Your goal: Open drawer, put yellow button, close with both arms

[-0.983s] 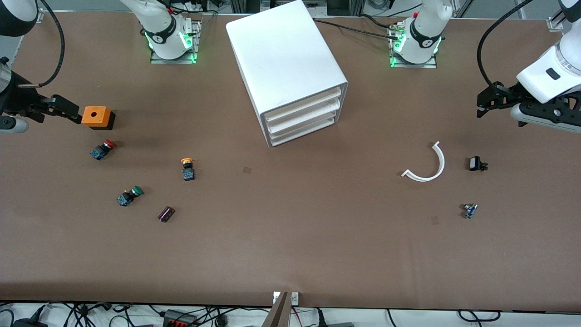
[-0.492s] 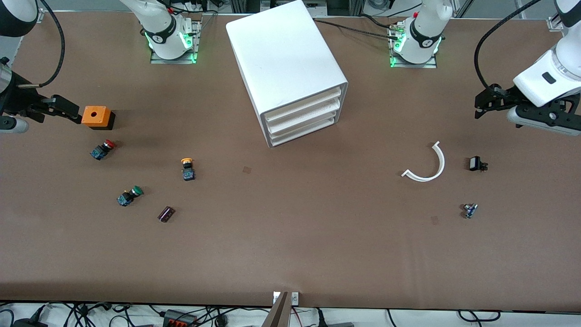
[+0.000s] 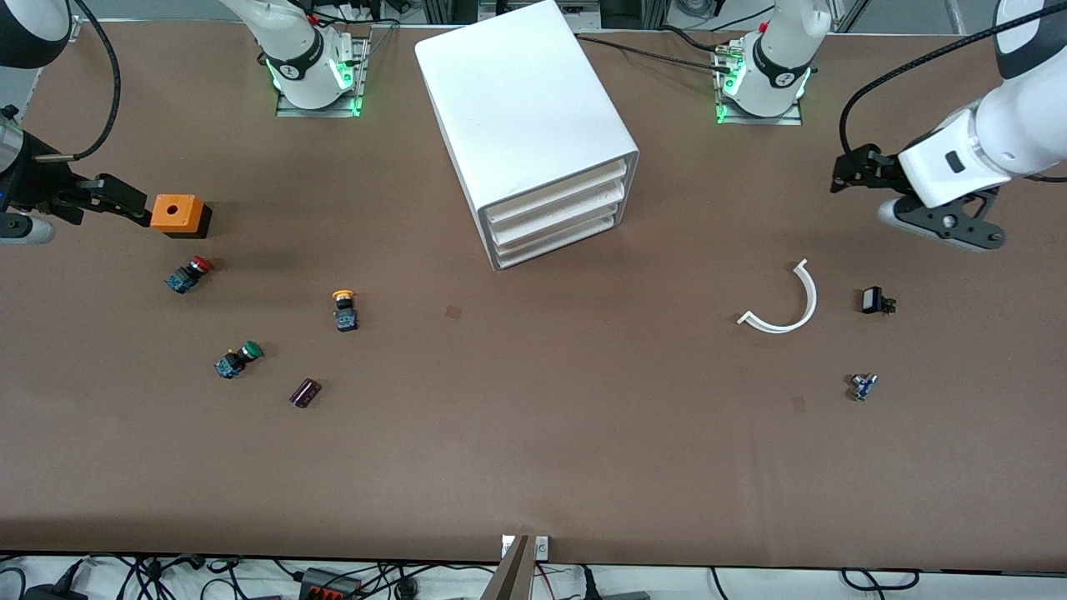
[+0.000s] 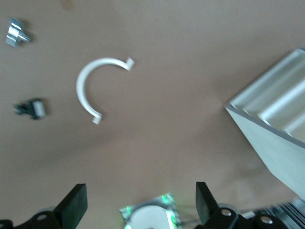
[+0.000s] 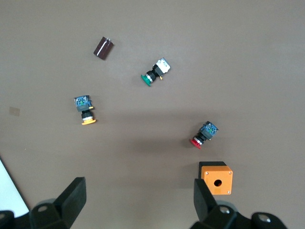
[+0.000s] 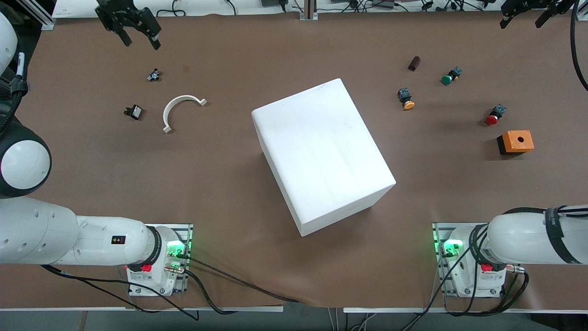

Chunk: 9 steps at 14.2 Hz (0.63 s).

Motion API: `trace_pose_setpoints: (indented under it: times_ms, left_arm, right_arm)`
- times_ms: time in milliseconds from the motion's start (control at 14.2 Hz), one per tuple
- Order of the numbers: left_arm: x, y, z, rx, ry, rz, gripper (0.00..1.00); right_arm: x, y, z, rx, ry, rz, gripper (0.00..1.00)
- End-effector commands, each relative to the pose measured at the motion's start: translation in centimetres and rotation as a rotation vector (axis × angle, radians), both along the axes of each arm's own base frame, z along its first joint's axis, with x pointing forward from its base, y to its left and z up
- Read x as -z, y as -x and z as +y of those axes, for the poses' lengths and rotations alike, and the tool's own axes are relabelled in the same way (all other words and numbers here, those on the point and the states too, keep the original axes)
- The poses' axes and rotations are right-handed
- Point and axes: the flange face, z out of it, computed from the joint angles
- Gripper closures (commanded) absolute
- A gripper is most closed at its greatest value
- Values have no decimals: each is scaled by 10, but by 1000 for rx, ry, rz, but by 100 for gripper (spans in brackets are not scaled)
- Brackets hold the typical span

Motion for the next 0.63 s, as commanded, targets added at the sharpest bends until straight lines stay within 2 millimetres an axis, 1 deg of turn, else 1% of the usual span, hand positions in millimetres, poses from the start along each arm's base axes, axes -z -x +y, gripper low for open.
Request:
trace_pose_setpoints:
  times_ms: [0, 140, 281, 351, 421, 492, 562]
  left_arm:
    - [38, -10, -15, 24, 127, 154, 0]
    - [68, -18, -36, 13, 253, 230, 0]
    - [104, -29, -57, -5, 432, 297, 0]
    - [116, -35, -65, 0, 536, 290, 0]
    - [131, -41, -72, 13, 643, 260, 0]
    - [147, -41, -85, 20, 726, 238, 0]
    - [164, -37, -93, 20, 792, 205, 0]
  right_arm:
    - [16, -1, 4, -11, 11, 39, 0]
    - [32, -7, 16, -34, 10, 68, 0]
    - [55, -15, 23, -47, 9, 107, 0]
    - [62, -17, 26, -51, 9, 118, 0]
    - [74, -20, 30, -61, 9, 135, 0]
    - [87, -24, 39, -79, 3, 152, 0]
    - [100, -28, 48, -104, 3, 169, 0]
